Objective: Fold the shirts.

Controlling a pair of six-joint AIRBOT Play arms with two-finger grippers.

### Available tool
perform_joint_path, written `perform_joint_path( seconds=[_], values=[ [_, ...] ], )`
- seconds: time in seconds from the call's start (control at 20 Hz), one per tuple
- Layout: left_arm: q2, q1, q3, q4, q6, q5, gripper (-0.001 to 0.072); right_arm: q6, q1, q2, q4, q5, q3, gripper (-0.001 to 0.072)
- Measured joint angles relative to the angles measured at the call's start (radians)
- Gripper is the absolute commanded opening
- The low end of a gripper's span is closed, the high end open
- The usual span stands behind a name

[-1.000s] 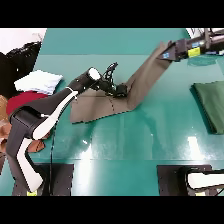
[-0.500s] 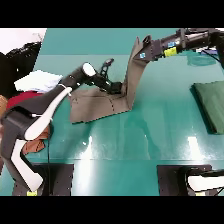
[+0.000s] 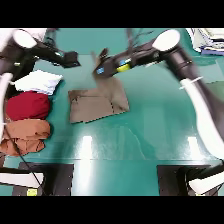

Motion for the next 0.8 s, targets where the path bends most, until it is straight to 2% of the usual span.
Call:
perform_joint_path(
  seconds=[0.05, 0.15, 0.2, 0.25, 0.35, 0.65, 0.75, 0.8],
  values=[
    [0.028, 0.027, 0.000, 0.009, 0.000, -0.013, 0.0026, -0.014, 0.039, -0.031, 0.012, -0.042, 0.000, 0.0503],
    [0.068, 0.066, 0.000, 0.024, 0.001, -0.033, 0.0026, -0.034, 0.095, -0.077, 0.031, -0.095, 0.000, 0.0498],
    [0.082, 0.077, 0.000, 0.032, 0.002, -0.041, 0.0026, -0.038, 0.108, -0.091, 0.036, -0.105, 0.000, 0.0468],
    [0.093, 0.085, 0.000, 0.037, 0.002, -0.047, 0.0026, -0.043, 0.112, -0.098, 0.037, -0.107, 0.000, 0.0401],
    [0.107, 0.096, 0.000, 0.044, 0.005, -0.067, 0.0026, -0.045, 0.091, -0.093, 0.008, -0.064, 0.000, 0.0401],
    [0.119, 0.105, 0.000, 0.050, 0.023, -0.115, 0.0026, 0.087, -0.122, 0.010, -0.302, 0.098, -0.119, 0.0411],
    [0.121, 0.106, 0.000, 0.049, 0.027, -0.124, 0.0026, 0.137, -0.220, 0.034, -0.360, 0.118, -0.200, 0.0624],
    [0.121, 0.106, 0.000, 0.048, 0.028, -0.127, 0.0026, 0.159, -0.270, 0.041, -0.368, 0.121, -0.242, 0.0629]
  ],
)
